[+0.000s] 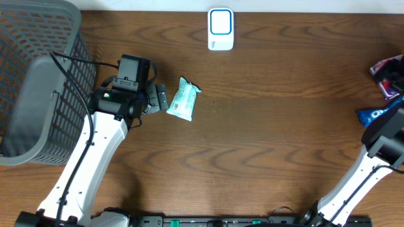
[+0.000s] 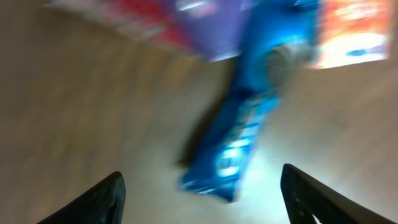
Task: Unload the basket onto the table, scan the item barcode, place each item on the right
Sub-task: 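Carry the blue snack to the right edge and release it, then move the right gripper to the mint-green wipes pack and grasp it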
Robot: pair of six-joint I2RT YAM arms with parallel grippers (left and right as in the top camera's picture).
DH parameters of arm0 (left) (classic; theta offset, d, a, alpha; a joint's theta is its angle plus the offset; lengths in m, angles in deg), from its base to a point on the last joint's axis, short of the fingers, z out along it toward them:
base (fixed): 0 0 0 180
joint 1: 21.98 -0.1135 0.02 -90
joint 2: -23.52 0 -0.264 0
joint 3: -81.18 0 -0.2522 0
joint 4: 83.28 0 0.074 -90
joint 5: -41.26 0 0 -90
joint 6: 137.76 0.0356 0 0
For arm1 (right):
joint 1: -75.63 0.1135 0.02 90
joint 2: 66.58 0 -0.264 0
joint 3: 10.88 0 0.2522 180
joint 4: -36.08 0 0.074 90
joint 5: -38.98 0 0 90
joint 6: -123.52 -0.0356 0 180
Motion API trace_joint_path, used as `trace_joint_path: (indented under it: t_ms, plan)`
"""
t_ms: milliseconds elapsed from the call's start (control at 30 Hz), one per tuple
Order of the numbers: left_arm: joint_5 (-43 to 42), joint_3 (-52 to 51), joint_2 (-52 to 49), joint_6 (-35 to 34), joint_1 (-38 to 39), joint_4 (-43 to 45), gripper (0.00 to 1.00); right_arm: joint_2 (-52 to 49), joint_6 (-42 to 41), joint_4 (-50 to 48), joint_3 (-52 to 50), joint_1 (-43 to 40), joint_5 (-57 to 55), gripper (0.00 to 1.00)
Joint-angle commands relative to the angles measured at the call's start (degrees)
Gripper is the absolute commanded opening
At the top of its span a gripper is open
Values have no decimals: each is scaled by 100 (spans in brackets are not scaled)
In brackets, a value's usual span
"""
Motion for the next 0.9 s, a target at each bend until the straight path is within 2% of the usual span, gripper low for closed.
trace_joint_path:
  t_ms: [0,100,200,300,400,533,733,867]
  plan:
    - [74,44,-26,-74,-15,-20,98,304,673,11,-15,490,1888,76]
    - [74,44,-26,-74,-15,-20,98,302,1241,61,-35,903,2750,77]
    - [74,44,-26,-74,-15,-20,98,302,1427,133,-39,1346,3187,81]
    - [74,44,-26,-74,-15,-17,98,302,1419,133,-46,1943,3200,82]
    - [74,44,-26,-74,-15,-20,98,291,1421,72,-85,2553,3193,88]
    - [74,44,-26,-74,-15,-20,98,280,1364,-219,-323,3342,3202,89]
    - [74,44,-26,-74,-15,-20,98,280,728,-1434,-1263,4360,3646,88]
    - [74,44,-26,-74,-15,-20,98,280,238,-2559,-1930,4736,4607,80]
